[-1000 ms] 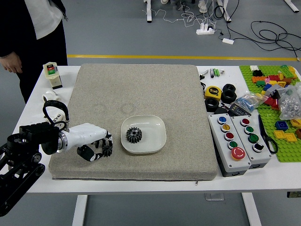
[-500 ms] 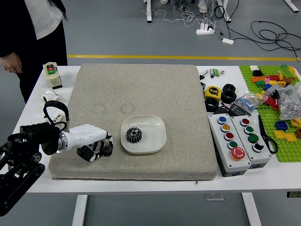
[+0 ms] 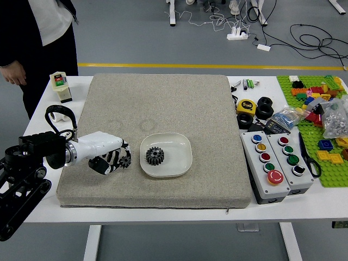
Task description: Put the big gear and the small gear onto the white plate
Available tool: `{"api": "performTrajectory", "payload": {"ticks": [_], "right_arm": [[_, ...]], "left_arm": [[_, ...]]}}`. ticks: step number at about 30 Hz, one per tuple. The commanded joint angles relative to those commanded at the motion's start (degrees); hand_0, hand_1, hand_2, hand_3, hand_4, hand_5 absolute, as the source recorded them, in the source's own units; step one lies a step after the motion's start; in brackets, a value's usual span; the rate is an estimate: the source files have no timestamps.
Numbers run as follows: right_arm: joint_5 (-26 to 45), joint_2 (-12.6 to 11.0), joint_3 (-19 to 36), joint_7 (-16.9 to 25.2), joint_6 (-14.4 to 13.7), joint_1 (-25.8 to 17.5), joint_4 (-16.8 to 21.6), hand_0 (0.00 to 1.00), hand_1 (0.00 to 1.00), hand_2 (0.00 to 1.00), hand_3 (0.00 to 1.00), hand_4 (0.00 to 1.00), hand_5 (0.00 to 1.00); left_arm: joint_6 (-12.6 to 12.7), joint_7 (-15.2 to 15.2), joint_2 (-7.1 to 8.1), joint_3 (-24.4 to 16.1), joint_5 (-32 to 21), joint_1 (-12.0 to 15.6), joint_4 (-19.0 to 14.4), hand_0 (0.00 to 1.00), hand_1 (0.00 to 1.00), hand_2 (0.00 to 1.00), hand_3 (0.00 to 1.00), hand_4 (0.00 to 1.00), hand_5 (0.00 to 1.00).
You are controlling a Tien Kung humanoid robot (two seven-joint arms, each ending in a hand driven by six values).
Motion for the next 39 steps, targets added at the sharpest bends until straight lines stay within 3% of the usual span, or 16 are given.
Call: {"api": "performTrajectory", "payload": {"ticks": [6,17,23,27,30,31,36,37,39], "right_arm": [[0.0,0.0,0.0,0.0,0.0,0.0,0.0,0.683,0.699,0.773,0.603,0.808,0.613],[0.1,-0.2,-0.2,0.1,-0.1,0.2,0.0,0.683,0.699,0.774,0.604,0.808,0.613],[0.2,-0.3,-0.2,0.2,-0.3,0.3,0.0,0.683,0.698,0.773,0.604,0.809,0.613],[0.0,-0.4,-0.1,0.1,-0.3,0.3,0.0,0.683,0.698,0.773,0.603,0.808,0.613],[-0.4,-0.4,0.0,0.1,-0.3,0.4,0.0,0.683,0.698,0.773,0.603,0.808,0.613],[-0.4,-0.4,0.0,0.1,-0.3,0.4,0.0,0.682,0.697,0.774,0.604,0.809,0.612],[0.0,-0.4,-0.3,0.1,-0.4,0.4,0.0,0.682,0.697,0.774,0.604,0.809,0.612],[0.0,-0.4,-0.3,0.1,-0.4,0.5,0.0,0.682,0.697,0.772,0.601,0.809,0.612],[0.2,-0.4,-0.4,0.1,-0.5,0.5,0.0,0.682,0.697,0.772,0.601,0.809,0.612]], "left_arm": [[0.4,0.1,-1.7,-0.5,0.0,-1.5,0.2,0.352,0.391,0.438,0.565,0.356,0.002],[3.2,-0.2,-7.74,0.7,0.0,-6.1,3.3,0.352,0.391,0.438,0.567,0.349,0.002],[4.2,-0.1,-9.18,1.6,0.0,-7.9,3.9,0.352,0.39,0.437,0.567,0.329,0.002],[7.1,-0.2,-9.91,3.9,0.0,-9.4,4.5,0.354,0.391,0.439,0.568,0.338,0.002],[10.7,-0.1,-10.53,6.3,0.0,-10.5,6.0,0.354,0.391,0.439,0.568,0.338,0.002],[12.0,-0.1,-10.91,7.6,0.0,-10.9,6.8,0.366,0.412,0.459,0.578,0.429,0.002],[14.5,0.2,-11.61,12.6,0.0,-12.1,8.8,0.366,0.412,0.459,0.578,0.429,0.002],[14.6,0.2,-11.66,13.0,0.0,-12.2,9.0,0.392,0.492,0.531,0.641,0.619,0.041],[14.6,0.6,-11.91,15.0,0.0,-12.9,10.0,0.392,0.492,0.531,0.641,0.619,0.041]]}}
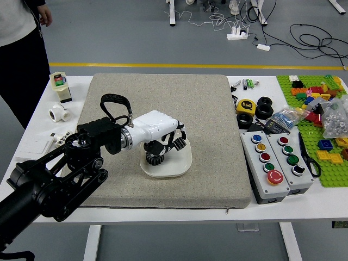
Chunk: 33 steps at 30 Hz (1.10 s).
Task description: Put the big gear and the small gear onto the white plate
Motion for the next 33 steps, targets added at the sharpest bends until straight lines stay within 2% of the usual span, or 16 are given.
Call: {"api": "performTrajectory", "payload": {"ticks": [2,3,8,9,20,27,30,31,32,33], "right_arm": [[0.1,0.0,-0.1,0.0,0.0,0.1,0.0,0.682,0.697,0.772,0.601,0.809,0.612],[0.1,0.0,-0.1,0.0,0.0,0.1,0.0,0.682,0.697,0.773,0.603,0.809,0.612],[0.3,-0.1,-0.3,0.0,0.0,0.1,0.0,0.682,0.697,0.773,0.603,0.809,0.612],[0.3,-0.1,-0.4,0.0,0.0,0.2,0.0,0.682,0.697,0.772,0.603,0.809,0.612],[0.8,-0.1,-0.7,0.0,0.0,0.1,0.0,0.68,0.697,0.772,0.603,0.81,0.609],[0.9,-0.1,-0.9,0.0,0.0,-0.1,0.0,0.68,0.698,0.772,0.603,0.809,0.609],[0.8,-0.1,-0.9,0.0,0.0,-0.2,0.0,0.68,0.697,0.772,0.602,0.81,0.608],[0.8,-0.1,-0.8,0.0,0.0,-0.2,0.0,0.68,0.697,0.772,0.602,0.81,0.608],[0.7,-0.1,-0.7,0.1,0.0,-0.3,0.0,0.68,0.697,0.772,0.602,0.81,0.608],[0.6,-0.1,-0.7,0.1,0.0,-0.3,0.0,0.68,0.696,0.772,0.601,0.81,0.608]], "left_arm": [[-0.1,0.3,-0.25,1.0,0.0,-0.5,0.8,0.392,0.492,0.531,0.641,0.619,0.041],[-0.1,0.4,-0.43,1.5,0.0,-0.8,1.3,0.405,0.534,0.61,0.708,0.805,0.147],[-0.1,1.5,-0.95,2.7,0.0,-1.4,2.6,0.405,0.534,0.61,0.708,0.805,0.147],[0.4,2.0,-1.03,3.0,0.0,-1.5,2.9,0.448,0.612,0.727,0.846,0.998,0.315],[5.1,2.7,-0.96,2.3,0.0,-1.1,2.5,0.473,0.643,0.763,0.869,0.998,0.341],[8.3,3.3,-0.63,-1.2,0.0,0.5,1.2,0.476,0.645,0.769,0.867,0.998,0.343],[12.1,5.1,-0.66,-3.7,0.0,1.9,1.2,0.487,0.648,0.764,0.855,0.998,0.34],[14.0,6.1,-0.97,-4.6,0.0,2.7,1.6,0.487,0.648,0.764,0.855,0.998,0.34],[17.0,7.1,-1.32,-5.6,0.0,3.6,2.1,0.487,0.648,0.764,0.855,0.998,0.34],[18.7,7.3,-1.48,-6.0,0.0,4.1,2.2,0.426,0.592,0.706,0.809,0.921,0.397]]}}
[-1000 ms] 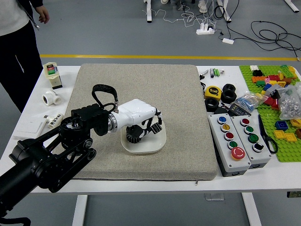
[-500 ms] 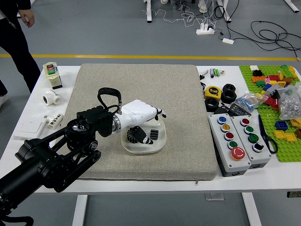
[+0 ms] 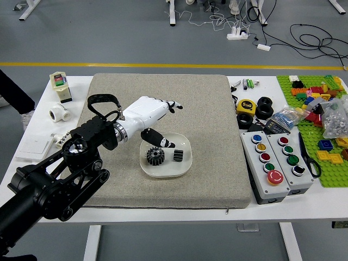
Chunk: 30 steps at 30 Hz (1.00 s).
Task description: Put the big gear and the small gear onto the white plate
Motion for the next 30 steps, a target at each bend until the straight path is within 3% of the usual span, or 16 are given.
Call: {"api": "performTrajectory", "payload": {"ticks": [4,6,7,10,12,13,14,18,19,24,25,30], "right_arm": [[-0.2,0.1,0.3,0.0,0.0,-0.2,0.0,0.68,0.696,0.772,0.601,0.81,0.608],[-0.3,0.1,0.4,0.1,0.0,-0.2,0.0,0.68,0.696,0.772,0.601,0.81,0.608],[-0.3,0.1,0.4,0.1,0.0,-0.2,0.0,0.68,0.696,0.772,0.601,0.809,0.608],[-0.5,0.1,0.6,0.1,0.0,-0.2,0.0,0.68,0.696,0.772,0.601,0.809,0.608],[-0.5,0.1,0.6,0.1,0.0,-0.2,0.0,0.68,0.696,0.772,0.601,0.809,0.608],[-0.5,0.1,0.6,0.1,0.0,-0.2,0.0,0.679,0.695,0.772,0.601,0.81,0.608],[-0.5,0.1,0.7,0.1,0.0,-0.2,0.0,0.679,0.695,0.772,0.601,0.81,0.608],[-0.6,0.0,0.8,0.2,0.0,-0.2,0.0,0.679,0.695,0.772,0.601,0.81,0.608],[-0.6,0.0,0.9,0.2,0.0,-0.2,0.0,0.679,0.697,0.772,0.601,0.81,0.608],[-1.0,0.0,1.1,0.2,0.0,-0.3,0.0,0.679,0.697,0.772,0.601,0.81,0.608],[-1.0,0.1,1.2,0.2,0.0,-0.4,0.0,0.68,0.695,0.772,0.599,0.809,0.609],[-1.1,0.1,1.3,0.2,0.0,-0.5,0.0,0.68,0.695,0.772,0.599,0.809,0.609]], "left_arm": [[6.3,-0.3,-0.64,-1.1,-1.5,2.3,0.6,0.426,0.592,0.706,0.809,0.921,0.397],[10.4,-1.4,-1.66,-2.3,-6.2,5.2,1.0,0.426,0.592,0.706,0.809,0.921,0.397],[11.2,-1.5,-1.76,-2.4,-8.3,5.6,1.0,0.471,0.604,0.687,0.72,0.802,0.359],[16.5,-0.9,-3.39,-3.5,-15.8,9.0,-0.3,0.471,0.604,0.687,0.72,0.802,0.359],[18.8,-1.4,-3.91,-4.3,-20.6,10.4,-0.6,0.471,0.604,0.687,0.72,0.802,0.359],[19.7,-1.9,-4.13,-5.5,-22.9,11.4,-0.6,0.526,0.608,0.675,0.647,0.773,0.368],[20.2,-2.2,-4.19,-6.4,-25.8,12.1,-0.6,0.526,0.608,0.675,0.647,0.773,0.368],[19.5,-3.2,-4.1,-9.2,-35.2,13.9,-0.8,0.526,0.608,0.675,0.647,0.773,0.368],[18.9,-3.7,-4.03,-10.0,-37.4,14.4,-0.9,0.57,0.624,0.703,0.646,0.761,0.392],[14.8,-3.8,-3.87,-13.3,-48.8,16.5,-1.2,0.57,0.624,0.703,0.646,0.761,0.392],[13.8,-3.4,-3.79,-14.0,-51.4,17.0,-1.3,0.616,0.643,0.737,0.666,0.771,0.537],[11.0,-2.4,-3.52,-15.9,-63.7,18.0,-1.9,0.616,0.643,0.737,0.666,0.771,0.537]]}}
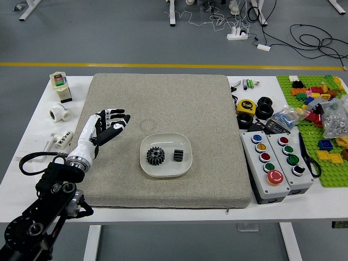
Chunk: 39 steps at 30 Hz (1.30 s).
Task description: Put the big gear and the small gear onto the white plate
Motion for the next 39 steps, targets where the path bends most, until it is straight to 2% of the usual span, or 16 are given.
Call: {"api": "performTrajectory", "payload": {"ticks": [1,6,7,12,13,20,24,27,31,32,34,39], "right_arm": [[0.0,0.0,0.0,0.0,0.0,0.0,0.0,0.679,0.695,0.772,0.599,0.809,0.609],[-0.2,0.0,0.1,-0.1,0.0,0.0,0.0,0.679,0.695,0.772,0.599,0.809,0.609],[-0.2,0.0,0.1,-0.1,0.0,0.0,0.0,0.679,0.695,0.772,0.597,0.808,0.61],[-0.4,0.1,0.1,-0.1,0.0,0.0,0.0,0.679,0.695,0.772,0.597,0.808,0.61],[-0.4,0.1,0.1,-0.1,0.0,0.0,0.0,0.679,0.695,0.771,0.596,0.807,0.61],[-0.5,0.1,0.2,-0.1,0.0,0.0,0.0,0.678,0.695,0.771,0.598,0.807,0.61],[-0.5,0.1,0.3,-0.1,0.0,0.0,0.0,0.678,0.695,0.771,0.598,0.807,0.61],[-0.5,0.1,0.2,-0.1,0.0,0.0,0.0,0.679,0.695,0.772,0.597,0.807,0.61],[-0.4,0.1,0.1,-0.1,0.0,0.0,0.0,0.679,0.695,0.772,0.597,0.807,0.611],[-0.3,0.1,-0.1,-0.1,0.0,0.0,0.0,0.679,0.695,0.772,0.597,0.807,0.611],[-0.2,0.2,-0.2,-0.1,0.0,-0.1,0.0,0.679,0.695,0.772,0.597,0.807,0.611],[-0.5,0.3,0.0,-0.2,0.0,-0.4,0.0,0.678,0.695,0.772,0.598,0.807,0.611]], "left_arm": [[-0.4,-0.2,0.06,-0.5,-1.8,0.2,-0.1,0.667,0.669,0.771,0.722,0.786,0.65],[-0.8,-1.6,0.22,-2.0,-4.3,0.8,-0.2,0.667,0.669,0.771,0.722,0.786,0.65],[-0.8,-1.9,0.3,-2.2,-4.4,0.9,-0.1,0.703,0.699,0.791,0.753,0.793,0.699],[-1.2,-3.3,0.57,-3.1,-3.7,1.5,0.4,0.703,0.699,0.791,0.753,0.793,0.699],[-1.2,-3.7,0.59,-3.2,-3.7,1.7,0.5,0.742,0.737,0.82,0.778,0.796,0.714],[-1.3,-5.4,0.57,-4.8,-3.4,2.8,1.1,0.767,0.758,0.84,0.789,0.809,0.727],[-0.8,-4.6,-0.16,-7.2,-1.3,3.1,1.1,0.767,0.758,0.84,0.789,0.809,0.727],[-1.3,-3.6,-0.46,-8.4,-0.2,3.3,0.9,0.773,0.758,0.842,0.782,0.812,0.725],[-3.3,-0.3,-0.62,-10.3,3.4,3.6,0.1,0.774,0.753,0.842,0.766,0.811,0.717],[-4.6,1.4,-0.66,-11.1,5.0,3.9,-0.6,0.774,0.753,0.842,0.766,0.811,0.717],[-5.6,2.5,-0.69,-11.8,6.2,4.3,-1.3,0.774,0.753,0.842,0.766,0.811,0.717],[-5.9,1.9,-0.66,-12.2,6.0,5.0,-3.5,0.773,0.754,0.842,0.761,0.804,0.705]]}}
